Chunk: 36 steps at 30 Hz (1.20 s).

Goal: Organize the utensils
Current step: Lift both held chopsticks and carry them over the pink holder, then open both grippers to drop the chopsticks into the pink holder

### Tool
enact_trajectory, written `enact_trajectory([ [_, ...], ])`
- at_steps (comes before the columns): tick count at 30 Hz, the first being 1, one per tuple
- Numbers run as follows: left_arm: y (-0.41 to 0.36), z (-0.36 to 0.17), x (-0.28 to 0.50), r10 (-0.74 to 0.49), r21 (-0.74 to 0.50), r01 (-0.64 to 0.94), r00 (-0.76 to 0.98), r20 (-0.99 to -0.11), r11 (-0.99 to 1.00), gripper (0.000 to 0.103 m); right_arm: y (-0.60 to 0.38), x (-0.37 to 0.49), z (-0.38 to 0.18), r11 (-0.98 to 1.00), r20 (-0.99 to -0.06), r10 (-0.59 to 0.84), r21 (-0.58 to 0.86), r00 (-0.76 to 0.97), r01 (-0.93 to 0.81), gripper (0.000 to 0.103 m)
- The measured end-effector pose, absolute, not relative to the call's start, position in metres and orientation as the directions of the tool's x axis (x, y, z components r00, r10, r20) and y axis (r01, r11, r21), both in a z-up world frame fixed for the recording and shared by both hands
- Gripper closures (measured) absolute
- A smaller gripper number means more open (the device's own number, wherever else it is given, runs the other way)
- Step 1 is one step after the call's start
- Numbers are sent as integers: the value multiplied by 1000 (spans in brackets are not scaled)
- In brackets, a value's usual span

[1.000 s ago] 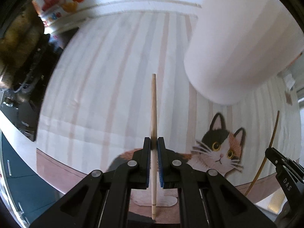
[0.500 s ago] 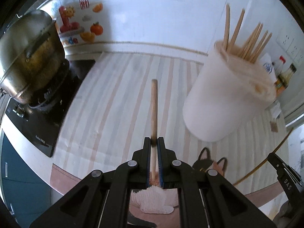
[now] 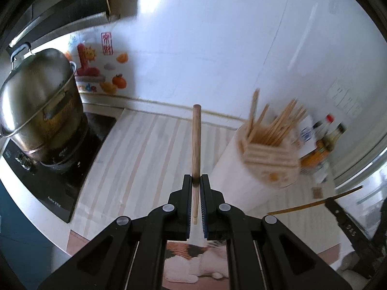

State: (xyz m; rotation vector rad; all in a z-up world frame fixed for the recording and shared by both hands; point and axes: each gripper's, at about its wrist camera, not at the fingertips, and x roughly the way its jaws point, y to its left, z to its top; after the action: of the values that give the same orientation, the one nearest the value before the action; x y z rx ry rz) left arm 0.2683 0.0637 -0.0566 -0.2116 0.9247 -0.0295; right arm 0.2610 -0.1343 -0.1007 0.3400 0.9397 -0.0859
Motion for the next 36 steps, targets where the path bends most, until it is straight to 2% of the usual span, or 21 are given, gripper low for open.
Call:
enact_trajectory([
  [11,62,48,272,-259,-337,30,703,-662,941,99,-166,279,-22,863,-713,310,488,630,128,97],
  [16,49,69,288,-293,-363,63,723,-626,930,99,-175,291,8,840,-663,351,535,661,90,97],
  [25,12,45,351,-271,-326,54,689,-672,944,99,-179,338,26,845,-650,336,527,682,86,97],
  [36,-11,-7,407,-207,-228,40,595,-777,973,99,-163,403,-9,899,-743,293,428,602,90,97],
])
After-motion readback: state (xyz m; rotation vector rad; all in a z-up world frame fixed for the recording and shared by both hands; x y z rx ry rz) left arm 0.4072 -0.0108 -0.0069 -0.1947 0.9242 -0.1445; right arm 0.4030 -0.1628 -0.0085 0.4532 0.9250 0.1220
